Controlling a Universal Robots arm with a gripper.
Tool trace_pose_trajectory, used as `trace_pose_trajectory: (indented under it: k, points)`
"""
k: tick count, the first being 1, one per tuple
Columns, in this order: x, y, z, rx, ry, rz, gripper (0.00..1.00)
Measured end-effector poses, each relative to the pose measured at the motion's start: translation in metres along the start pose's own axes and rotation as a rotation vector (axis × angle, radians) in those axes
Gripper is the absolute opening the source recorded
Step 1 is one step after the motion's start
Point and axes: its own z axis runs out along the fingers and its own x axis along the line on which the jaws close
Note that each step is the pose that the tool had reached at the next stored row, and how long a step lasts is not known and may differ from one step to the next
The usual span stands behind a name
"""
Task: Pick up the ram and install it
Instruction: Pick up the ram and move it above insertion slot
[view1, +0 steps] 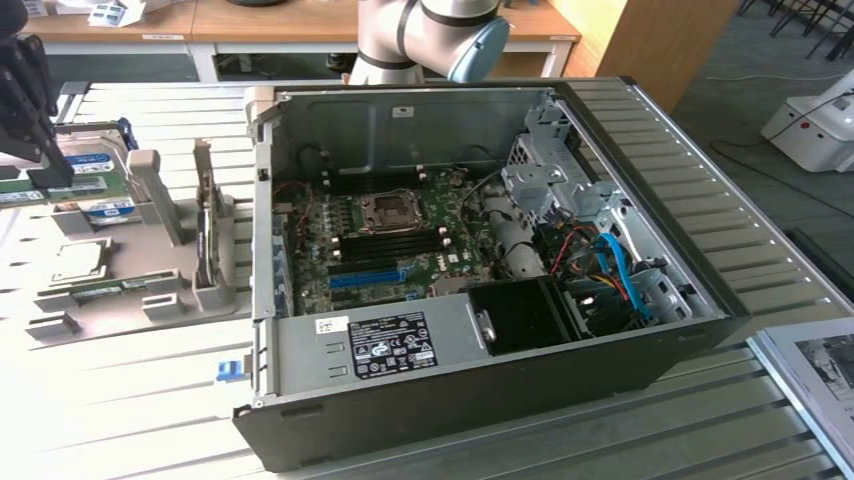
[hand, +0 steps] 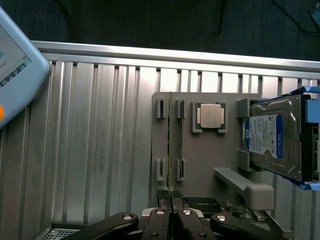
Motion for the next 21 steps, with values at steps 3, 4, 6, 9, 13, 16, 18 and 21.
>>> trace_pose_trajectory:
  k: [3,4,6,9,13,16,18,21]
  points:
    - [0.0,-0.0027,-0.0001,-0.0001,0.0,0.0,0.12]
    - [0.0,-0.004,-0.0002,-0.0001,0.0001,0.0,0.12]
    - [0.0,-0.0068,-0.0002,-0.0001,0.0,0.0,0.12]
    - [0.0,-0.0108,-0.0004,0.0,0.0,0.0,0.12]
    - [0.001,-0.0159,-0.0005,0.0001,-0.0001,0.0,0.12]
    - [0.001,-0.0199,-0.0007,0.0,-0.0001,0.0,0.12]
    - [0.001,-0.0224,-0.0008,0.0,0.0,0.0,0.12]
    - [0.001,-0.0257,-0.0009,-0.0001,0.0,0.0,0.12]
